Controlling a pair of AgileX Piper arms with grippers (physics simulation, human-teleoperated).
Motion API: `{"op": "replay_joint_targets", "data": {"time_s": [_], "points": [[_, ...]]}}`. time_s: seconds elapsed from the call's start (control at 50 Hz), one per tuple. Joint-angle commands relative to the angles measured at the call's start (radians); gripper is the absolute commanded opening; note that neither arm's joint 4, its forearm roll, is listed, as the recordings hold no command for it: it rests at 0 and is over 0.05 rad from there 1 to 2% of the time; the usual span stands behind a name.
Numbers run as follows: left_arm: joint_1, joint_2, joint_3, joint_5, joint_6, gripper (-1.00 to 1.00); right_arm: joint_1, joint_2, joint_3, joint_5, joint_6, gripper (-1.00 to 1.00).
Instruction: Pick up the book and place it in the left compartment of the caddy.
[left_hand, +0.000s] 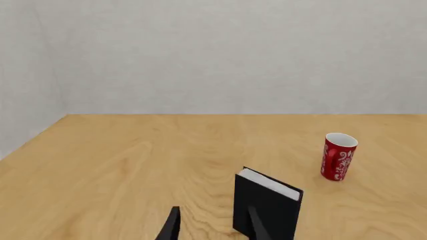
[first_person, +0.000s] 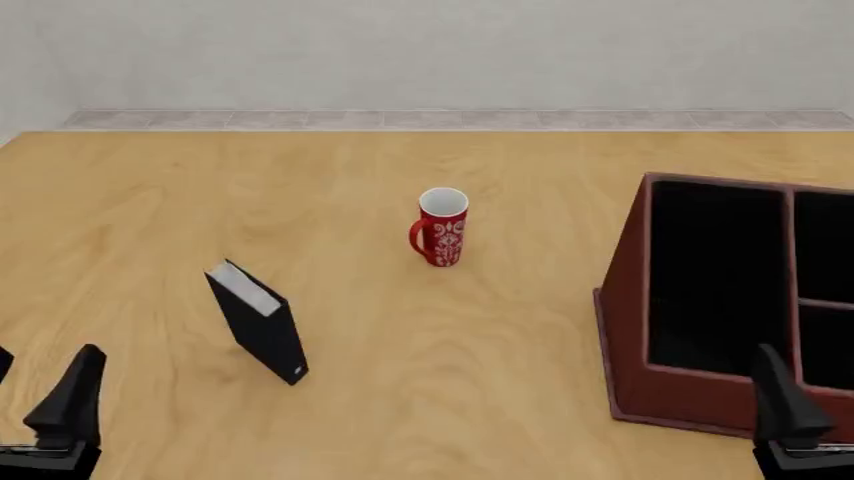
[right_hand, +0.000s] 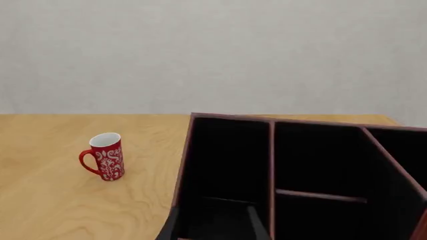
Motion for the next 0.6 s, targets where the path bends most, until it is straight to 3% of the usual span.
{"op": "replay_joint_targets", "data": {"time_s": [0.02, 0.44, 0.6], "points": [[0.0, 0.0, 0.0, 0.0, 0.0, 1.0, 0.004, 0.002, -0.004, 0.001, -0.003, 1.0], [0.0, 0.0, 0.0, 0.0, 0.0, 1.0, 0.023, -0.002, -0.013, 0.007, -0.002, 1.0], [0.0, 0.0, 0.0, 0.0, 0.0, 1.0, 0.056, 0.003, -0.032, 0.01, -0.026, 1.0]]}}
